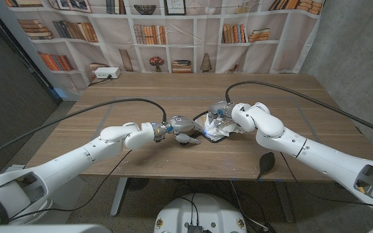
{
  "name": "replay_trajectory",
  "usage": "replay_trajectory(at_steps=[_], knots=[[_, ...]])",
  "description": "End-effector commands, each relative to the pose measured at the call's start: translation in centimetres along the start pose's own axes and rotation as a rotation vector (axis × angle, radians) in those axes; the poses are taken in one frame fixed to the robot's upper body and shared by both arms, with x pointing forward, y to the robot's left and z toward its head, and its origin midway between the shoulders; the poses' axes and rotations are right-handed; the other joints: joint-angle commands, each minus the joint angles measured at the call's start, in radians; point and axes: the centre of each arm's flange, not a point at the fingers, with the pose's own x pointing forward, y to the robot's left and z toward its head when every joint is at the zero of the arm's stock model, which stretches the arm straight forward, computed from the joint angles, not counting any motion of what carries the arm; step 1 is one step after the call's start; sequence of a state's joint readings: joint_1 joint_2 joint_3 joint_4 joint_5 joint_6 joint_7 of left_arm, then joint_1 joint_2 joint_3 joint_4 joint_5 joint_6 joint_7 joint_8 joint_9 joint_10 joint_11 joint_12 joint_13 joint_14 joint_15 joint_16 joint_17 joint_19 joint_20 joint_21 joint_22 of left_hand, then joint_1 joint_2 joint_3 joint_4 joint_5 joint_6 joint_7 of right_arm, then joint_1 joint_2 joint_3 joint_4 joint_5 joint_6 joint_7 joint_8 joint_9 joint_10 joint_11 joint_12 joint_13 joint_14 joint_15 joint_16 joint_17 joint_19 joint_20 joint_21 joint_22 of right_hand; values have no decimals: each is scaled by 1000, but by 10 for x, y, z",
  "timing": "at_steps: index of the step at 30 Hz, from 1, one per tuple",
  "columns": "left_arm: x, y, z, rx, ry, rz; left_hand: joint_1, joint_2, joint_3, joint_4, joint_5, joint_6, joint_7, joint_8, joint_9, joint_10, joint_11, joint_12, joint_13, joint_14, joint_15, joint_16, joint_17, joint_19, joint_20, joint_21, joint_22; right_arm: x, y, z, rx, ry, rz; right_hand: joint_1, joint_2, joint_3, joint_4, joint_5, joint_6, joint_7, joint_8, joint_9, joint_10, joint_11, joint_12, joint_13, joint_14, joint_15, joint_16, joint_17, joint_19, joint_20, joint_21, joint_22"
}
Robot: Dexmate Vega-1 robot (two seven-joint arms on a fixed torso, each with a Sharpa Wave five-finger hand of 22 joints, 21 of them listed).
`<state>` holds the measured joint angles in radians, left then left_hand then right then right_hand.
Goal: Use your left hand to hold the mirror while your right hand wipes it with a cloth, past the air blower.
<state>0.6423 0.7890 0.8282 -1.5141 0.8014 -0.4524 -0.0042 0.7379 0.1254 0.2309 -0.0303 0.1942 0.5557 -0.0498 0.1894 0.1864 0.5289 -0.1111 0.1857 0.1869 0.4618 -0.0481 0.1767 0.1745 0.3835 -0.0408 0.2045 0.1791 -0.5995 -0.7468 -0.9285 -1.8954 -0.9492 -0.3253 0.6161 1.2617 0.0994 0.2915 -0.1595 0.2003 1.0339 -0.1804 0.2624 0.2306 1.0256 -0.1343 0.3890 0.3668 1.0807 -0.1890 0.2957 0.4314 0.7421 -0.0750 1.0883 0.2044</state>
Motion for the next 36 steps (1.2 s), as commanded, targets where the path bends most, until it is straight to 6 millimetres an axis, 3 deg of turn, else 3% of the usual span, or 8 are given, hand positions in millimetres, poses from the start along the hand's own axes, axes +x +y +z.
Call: replay_trajectory(at_steps=[1, 22, 36], knots=[[6, 3, -2, 4, -17, 8, -2, 0, 8, 2, -5, 0, 3, 4, -1, 6, 3, 4, 0, 0, -81, 7, 3, -3, -32, 1, 3, -15, 13, 0, 36, 14, 20, 6, 5, 16, 7, 6, 7, 0, 3, 4, 33, -28, 0, 9, 9, -37, -2, 4, -5, -154, 8, 2], [2, 12, 0, 38, -26, 21, -3, -2, 10, 0, -5, 2, 2, 5, -1, 6, 2, 5, 0, -2, -81, 7, 3, -4, -32, 1, 3, -6, -4, -16, 20, 80, -40, 3, 3, 20, 7, 6, 7, -1, 2, 5, 36, -30, -3, 10, 9, -37, -4, 6, -8, -154, 13, -1], [-1, 14, 0, 45, -17, 30, -4, -4, 11, -1, -5, 2, 1, 5, -1, 6, 2, 5, 0, -2, -82, 7, 3, -6, -33, 1, 3, -7, -6, -16, 10, 80, -41, 0, 3, 22, 8, 5, 2, -3, 3, 12, 32, -30, -5, 13, 7, -37, -8, 5, -12, -154, 15, -3]])
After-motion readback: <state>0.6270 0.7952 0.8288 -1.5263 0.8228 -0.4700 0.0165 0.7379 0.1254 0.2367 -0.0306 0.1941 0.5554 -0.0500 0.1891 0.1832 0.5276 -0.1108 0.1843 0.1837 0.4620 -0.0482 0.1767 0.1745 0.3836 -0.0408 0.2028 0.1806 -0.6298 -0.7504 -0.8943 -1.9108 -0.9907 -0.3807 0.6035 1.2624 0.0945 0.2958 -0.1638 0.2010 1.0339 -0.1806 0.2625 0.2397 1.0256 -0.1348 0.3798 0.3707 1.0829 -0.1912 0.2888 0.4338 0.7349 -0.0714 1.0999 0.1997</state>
